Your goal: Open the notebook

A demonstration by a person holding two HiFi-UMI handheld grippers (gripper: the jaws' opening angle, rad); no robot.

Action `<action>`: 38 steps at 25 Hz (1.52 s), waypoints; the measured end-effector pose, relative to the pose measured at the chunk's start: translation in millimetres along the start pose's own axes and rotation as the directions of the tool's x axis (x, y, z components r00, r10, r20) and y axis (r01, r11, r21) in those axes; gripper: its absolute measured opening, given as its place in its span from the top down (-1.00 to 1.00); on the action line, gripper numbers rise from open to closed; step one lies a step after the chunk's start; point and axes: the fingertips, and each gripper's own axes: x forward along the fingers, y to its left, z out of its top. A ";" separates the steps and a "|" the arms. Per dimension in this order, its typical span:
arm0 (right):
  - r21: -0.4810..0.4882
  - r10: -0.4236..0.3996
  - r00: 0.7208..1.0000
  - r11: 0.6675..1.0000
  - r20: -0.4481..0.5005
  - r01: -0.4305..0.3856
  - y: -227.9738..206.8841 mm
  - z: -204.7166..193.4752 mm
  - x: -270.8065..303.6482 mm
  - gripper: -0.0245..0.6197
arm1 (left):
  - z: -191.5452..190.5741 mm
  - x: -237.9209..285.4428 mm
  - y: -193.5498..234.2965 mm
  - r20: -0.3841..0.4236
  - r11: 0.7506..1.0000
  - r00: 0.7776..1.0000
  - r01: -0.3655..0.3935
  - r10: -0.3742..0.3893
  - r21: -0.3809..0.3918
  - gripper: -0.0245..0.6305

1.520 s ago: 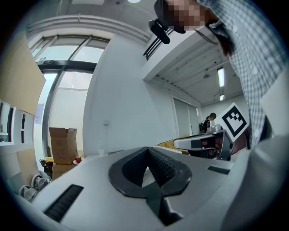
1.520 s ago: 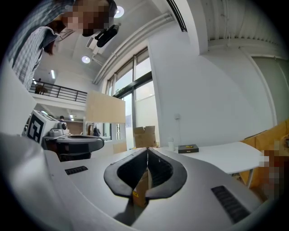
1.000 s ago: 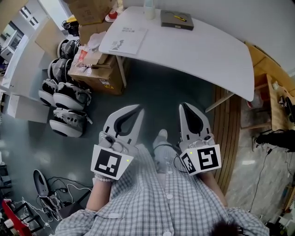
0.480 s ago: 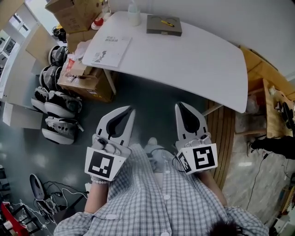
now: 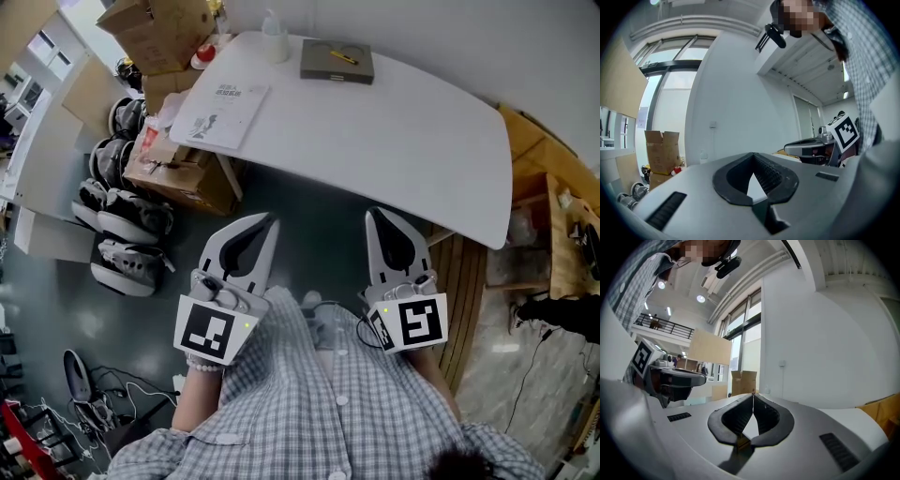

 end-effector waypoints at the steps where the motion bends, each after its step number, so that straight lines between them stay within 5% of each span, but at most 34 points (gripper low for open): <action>1: 0.007 -0.004 1.000 1.000 0.001 0.004 -3.5 -0.1 0.1 0.86 | 1.1 2.3 -0.3 -0.003 1.000 1.000 0.000 0.000 0.004 0.90; 15: 0.079 0.027 1.000 0.997 -0.004 -0.027 1.1 -13.6 30.4 0.86 | -5.7 2.3 26.4 -0.016 0.998 0.998 -0.060 0.061 0.021 0.90; 29: 0.027 -0.076 0.996 0.997 -0.041 0.077 -5.7 -16.0 81.3 0.86 | -11.1 48.9 89.2 -0.014 0.999 0.999 0.035 -0.034 0.025 0.90; 38: -0.031 -0.065 0.996 0.997 -0.059 0.063 29.0 -1.8 151.2 0.86 | -13.7 63.6 161.1 -0.034 0.997 0.997 0.076 -0.076 0.011 0.90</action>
